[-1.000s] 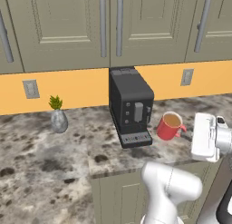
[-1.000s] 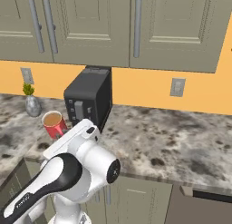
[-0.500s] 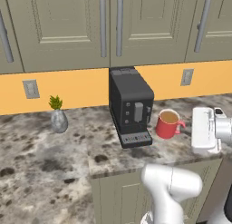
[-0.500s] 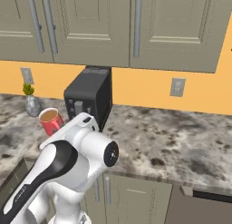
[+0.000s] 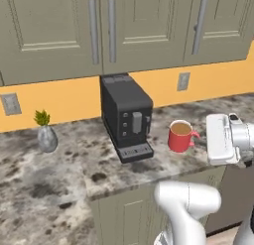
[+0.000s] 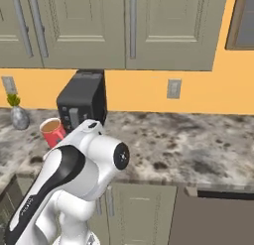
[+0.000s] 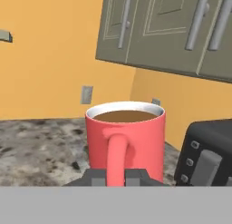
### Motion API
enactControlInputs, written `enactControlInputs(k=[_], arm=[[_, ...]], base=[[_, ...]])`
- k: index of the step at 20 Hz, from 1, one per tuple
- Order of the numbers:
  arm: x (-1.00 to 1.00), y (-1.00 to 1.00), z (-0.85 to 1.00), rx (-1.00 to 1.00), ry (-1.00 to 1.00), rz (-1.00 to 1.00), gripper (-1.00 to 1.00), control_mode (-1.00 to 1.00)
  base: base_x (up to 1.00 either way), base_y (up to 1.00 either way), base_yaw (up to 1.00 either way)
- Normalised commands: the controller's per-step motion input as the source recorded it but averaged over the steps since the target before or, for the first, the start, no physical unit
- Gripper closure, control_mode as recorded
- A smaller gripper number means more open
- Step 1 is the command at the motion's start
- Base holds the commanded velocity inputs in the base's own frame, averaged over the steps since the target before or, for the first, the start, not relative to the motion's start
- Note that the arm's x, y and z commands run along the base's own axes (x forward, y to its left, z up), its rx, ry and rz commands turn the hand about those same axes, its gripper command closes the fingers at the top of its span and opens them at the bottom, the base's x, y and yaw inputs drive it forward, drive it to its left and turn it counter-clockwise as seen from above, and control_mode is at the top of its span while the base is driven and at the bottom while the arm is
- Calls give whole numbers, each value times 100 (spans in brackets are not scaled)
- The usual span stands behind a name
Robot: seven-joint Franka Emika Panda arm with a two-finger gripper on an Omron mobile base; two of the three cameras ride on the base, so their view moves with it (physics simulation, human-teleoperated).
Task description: Pick up the brewed coffee from the coffee machine and place it next to the breakfast plate on the dining counter.
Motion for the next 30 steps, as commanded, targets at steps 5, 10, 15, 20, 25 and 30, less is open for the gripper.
enactControlInputs(k=[5,10,15,20,25,30], arm=[[0,0,0,0,0,0,100,100],[0,0,0,0,0,0,100,100],[0,0,0,0,0,0,100,100],[0,0,0,0,0,0,100,100],[0,0,0,0,0,0,100,100],[0,0,0,0,0,0,100,100]], base=[[-41,-4,-65],[-40,-5,-79],[-27,-4,-84],[-12,-6,-82],[-2,-3,-81],[1,-14,-74]])
